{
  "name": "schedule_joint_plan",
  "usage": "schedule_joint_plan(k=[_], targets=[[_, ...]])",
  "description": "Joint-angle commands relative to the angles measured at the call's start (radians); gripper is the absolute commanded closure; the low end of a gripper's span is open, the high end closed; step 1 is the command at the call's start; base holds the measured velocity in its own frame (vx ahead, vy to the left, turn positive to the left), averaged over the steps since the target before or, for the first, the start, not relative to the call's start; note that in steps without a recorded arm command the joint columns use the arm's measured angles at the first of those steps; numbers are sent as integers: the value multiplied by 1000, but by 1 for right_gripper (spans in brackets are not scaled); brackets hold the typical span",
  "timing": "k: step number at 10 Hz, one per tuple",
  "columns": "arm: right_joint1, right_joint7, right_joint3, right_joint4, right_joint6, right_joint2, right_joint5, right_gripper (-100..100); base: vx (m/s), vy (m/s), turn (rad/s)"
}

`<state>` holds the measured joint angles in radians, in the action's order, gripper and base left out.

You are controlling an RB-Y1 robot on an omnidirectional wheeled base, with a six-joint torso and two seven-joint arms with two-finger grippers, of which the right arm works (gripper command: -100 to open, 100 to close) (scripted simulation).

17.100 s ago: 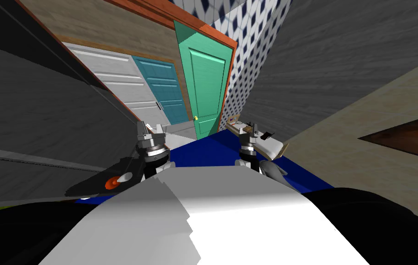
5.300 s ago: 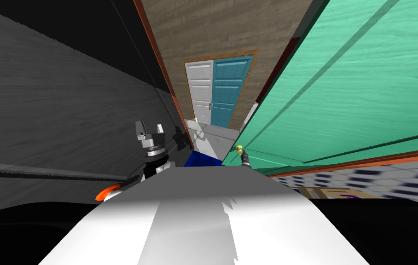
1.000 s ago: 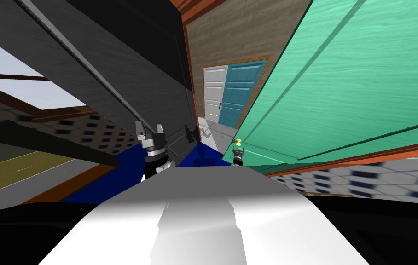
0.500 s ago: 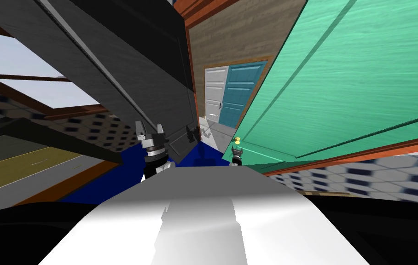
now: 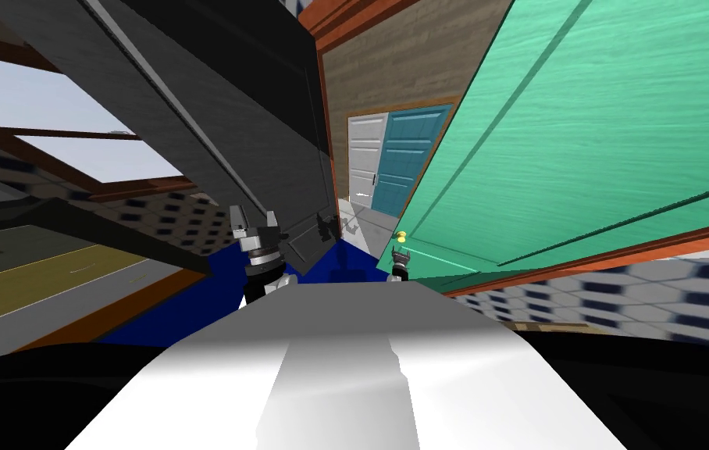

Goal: Pull the door open

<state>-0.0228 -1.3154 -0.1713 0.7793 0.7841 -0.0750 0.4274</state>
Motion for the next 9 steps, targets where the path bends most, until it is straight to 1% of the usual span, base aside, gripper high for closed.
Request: schedule_joint_plan(k=[1, 2, 3, 4, 7, 8, 9], targets=[[14, -32, -5, -8, 5, -31, 5, -100, 110, -4, 107], [22, -52, -9, -13, 7, -50, 8, -100, 229, -9, 134], [22, -52, -9, -13, 7, -50, 8, -100, 167, -4, 23], [31, -73, -12, -18, 10, -70, 12, -100, 118, -16, 50], [57, -135, -22, -33, 19, -129, 21, -100, 193, -26, 99], [51, -126, -19, -36, 22, -122, 19, -100, 85, -22, 20], [51, -126, -19, -36, 22, -122, 19, 100, -11, 1, -24]])
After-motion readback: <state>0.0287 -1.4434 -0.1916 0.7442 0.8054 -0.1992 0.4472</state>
